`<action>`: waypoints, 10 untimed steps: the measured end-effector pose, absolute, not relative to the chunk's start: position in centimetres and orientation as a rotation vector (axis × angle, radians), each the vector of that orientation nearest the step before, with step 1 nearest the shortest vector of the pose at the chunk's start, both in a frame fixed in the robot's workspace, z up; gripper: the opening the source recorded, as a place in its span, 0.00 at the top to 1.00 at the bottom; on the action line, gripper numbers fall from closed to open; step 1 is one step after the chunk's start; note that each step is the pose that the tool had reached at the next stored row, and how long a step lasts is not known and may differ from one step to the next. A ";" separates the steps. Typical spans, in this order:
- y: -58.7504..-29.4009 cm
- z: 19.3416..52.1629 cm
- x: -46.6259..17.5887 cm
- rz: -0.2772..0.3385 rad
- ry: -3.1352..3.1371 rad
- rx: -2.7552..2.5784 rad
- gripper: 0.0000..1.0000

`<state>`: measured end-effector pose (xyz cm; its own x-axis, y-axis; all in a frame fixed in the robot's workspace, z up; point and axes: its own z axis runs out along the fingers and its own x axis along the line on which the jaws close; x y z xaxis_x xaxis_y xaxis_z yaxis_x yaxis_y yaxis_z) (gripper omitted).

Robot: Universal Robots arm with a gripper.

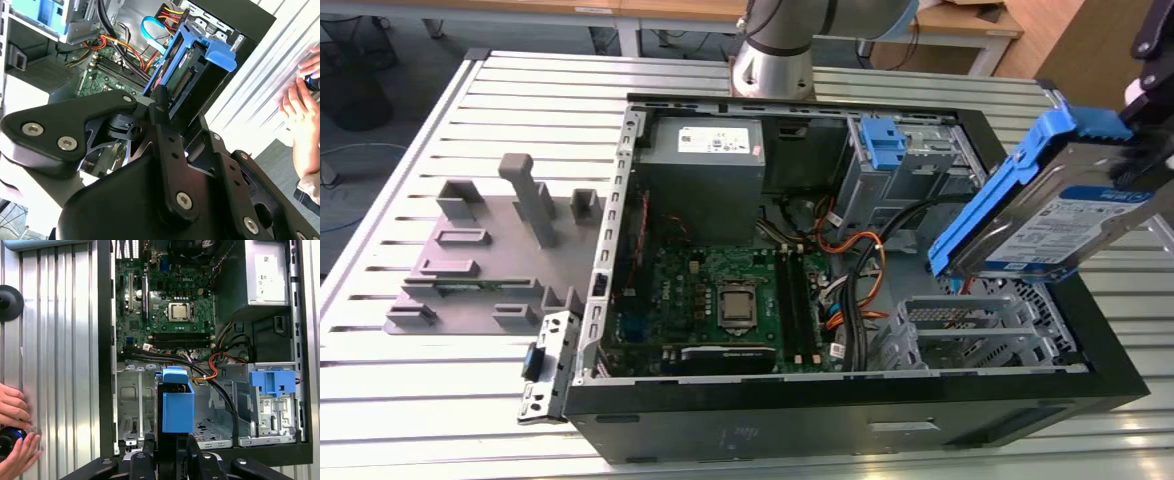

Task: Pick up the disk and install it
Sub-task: 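Pick up the disk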

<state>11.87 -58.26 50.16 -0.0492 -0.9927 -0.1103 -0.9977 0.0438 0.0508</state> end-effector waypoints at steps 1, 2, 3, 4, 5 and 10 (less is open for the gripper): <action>-58.3 50.6 11.9 0.175 2.240 -2.131 0.65; -58.3 51.1 11.9 0.175 2.243 -2.128 0.65; -58.3 51.6 11.9 0.175 2.246 -2.124 0.65; -58.3 51.8 11.9 0.175 2.247 -2.123 0.65; -58.3 51.7 11.9 0.175 2.247 -2.123 0.65; -58.3 51.7 11.9 0.175 2.247 -2.123 0.65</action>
